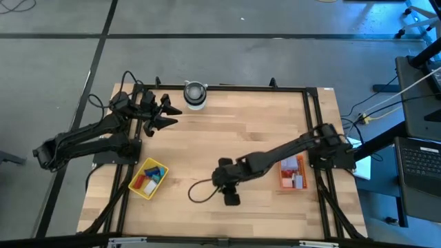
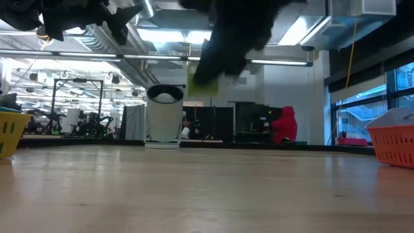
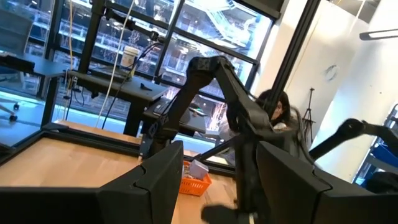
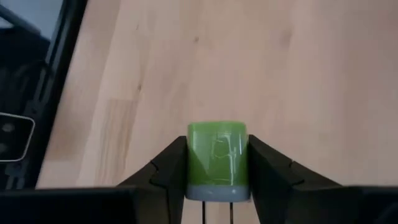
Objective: Pick & Place Office items
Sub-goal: Put the green charger adapter into the orange basket
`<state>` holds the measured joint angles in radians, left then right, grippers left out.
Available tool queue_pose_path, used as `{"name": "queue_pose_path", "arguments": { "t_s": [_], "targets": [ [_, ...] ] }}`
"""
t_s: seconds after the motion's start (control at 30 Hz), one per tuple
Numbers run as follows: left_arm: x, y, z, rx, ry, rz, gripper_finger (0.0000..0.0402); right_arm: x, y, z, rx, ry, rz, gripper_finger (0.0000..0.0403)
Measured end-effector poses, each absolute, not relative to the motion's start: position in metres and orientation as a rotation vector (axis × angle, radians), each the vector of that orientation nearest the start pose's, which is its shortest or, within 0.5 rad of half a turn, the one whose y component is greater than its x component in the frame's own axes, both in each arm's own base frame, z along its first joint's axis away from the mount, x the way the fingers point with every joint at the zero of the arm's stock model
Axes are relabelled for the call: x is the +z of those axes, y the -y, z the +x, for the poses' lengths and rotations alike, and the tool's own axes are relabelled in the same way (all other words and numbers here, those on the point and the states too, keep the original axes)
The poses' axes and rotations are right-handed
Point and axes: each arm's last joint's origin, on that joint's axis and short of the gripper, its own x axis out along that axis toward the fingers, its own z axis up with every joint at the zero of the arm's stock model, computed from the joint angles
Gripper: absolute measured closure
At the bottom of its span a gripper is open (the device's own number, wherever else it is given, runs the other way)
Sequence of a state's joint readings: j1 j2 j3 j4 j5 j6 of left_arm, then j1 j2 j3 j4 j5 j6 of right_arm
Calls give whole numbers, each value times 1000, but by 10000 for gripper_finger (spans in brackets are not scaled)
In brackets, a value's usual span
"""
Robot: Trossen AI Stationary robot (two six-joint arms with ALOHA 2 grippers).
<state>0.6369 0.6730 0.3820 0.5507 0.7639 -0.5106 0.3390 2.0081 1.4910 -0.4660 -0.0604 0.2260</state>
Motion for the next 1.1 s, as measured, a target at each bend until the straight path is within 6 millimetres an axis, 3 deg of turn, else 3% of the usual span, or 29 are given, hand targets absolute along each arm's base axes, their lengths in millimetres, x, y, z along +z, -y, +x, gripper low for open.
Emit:
{"name": "queue_pose_path", "arguments": {
  "t_s": [0.2, 0.4, 0.6, 0.8, 0.93, 1.1],
  "targets": [
    [282, -71, 129, -176, 184, -319, 201, 246, -118, 377, 200, -942, 75, 269],
    [285, -68, 125, -180, 204, -295, 201, 272, -94, 316, 89, -894, 176, 269],
    [285, -68, 125, -177, 205, -286, 201, 273, -87, 246, -17, -846, 328, 269],
    [285, -68, 125, -175, 206, -286, 201, 270, -85, 189, -75, -756, 428, 269],
    [285, -68, 125, -173, 204, -282, 201, 262, -83, 160, -87, -732, 497, 269],
    [284, -68, 126, -167, 200, -286, 201, 250, -85, 141, -95, -780, 533, 269]
  ]
}}
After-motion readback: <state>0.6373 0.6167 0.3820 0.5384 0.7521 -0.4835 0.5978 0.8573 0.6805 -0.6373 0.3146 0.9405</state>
